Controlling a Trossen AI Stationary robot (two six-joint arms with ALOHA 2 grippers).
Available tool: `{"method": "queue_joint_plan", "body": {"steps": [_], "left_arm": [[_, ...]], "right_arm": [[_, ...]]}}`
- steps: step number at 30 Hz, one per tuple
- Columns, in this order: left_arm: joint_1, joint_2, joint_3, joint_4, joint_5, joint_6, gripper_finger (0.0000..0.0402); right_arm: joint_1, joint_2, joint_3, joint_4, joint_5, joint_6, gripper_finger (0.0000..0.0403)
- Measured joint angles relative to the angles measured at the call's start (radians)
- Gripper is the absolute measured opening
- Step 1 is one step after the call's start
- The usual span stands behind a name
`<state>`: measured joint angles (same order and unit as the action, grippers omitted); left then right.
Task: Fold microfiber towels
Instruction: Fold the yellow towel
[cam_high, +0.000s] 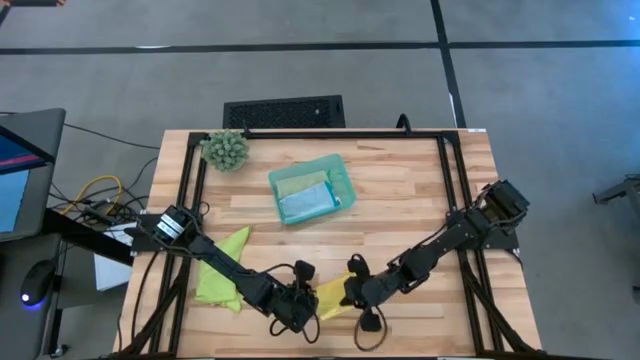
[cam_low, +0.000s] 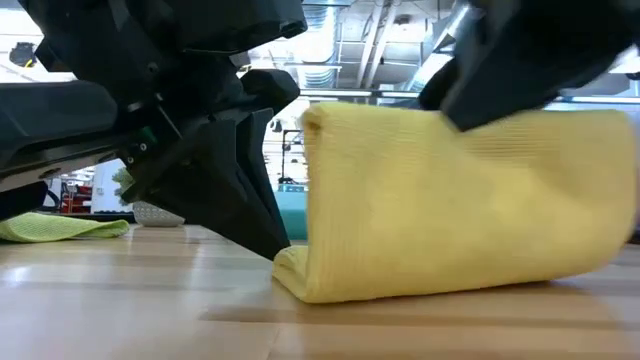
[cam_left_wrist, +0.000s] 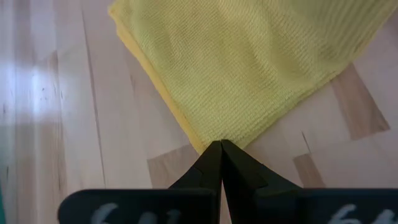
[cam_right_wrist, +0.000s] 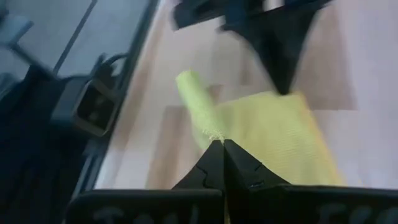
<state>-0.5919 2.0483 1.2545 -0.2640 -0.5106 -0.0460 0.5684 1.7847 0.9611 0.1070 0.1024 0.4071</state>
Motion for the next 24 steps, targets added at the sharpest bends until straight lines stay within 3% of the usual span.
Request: {"method": "queue_joint_plan", "body": {"steps": [12, 24], "left_arm": [[0.0, 0.0, 0.0, 0.001, 0.0, 0.0, 0.0], [0.0, 0.0, 0.0, 0.013, 0.0, 0.0, 0.0]], "right_arm": [[-0.16, 0.003, 0.0, -0.055, -0.053, 0.063, 0.0012], [-0.168, 0.003, -0.001, -0.08, -0.053, 0.073, 0.0012]]}}
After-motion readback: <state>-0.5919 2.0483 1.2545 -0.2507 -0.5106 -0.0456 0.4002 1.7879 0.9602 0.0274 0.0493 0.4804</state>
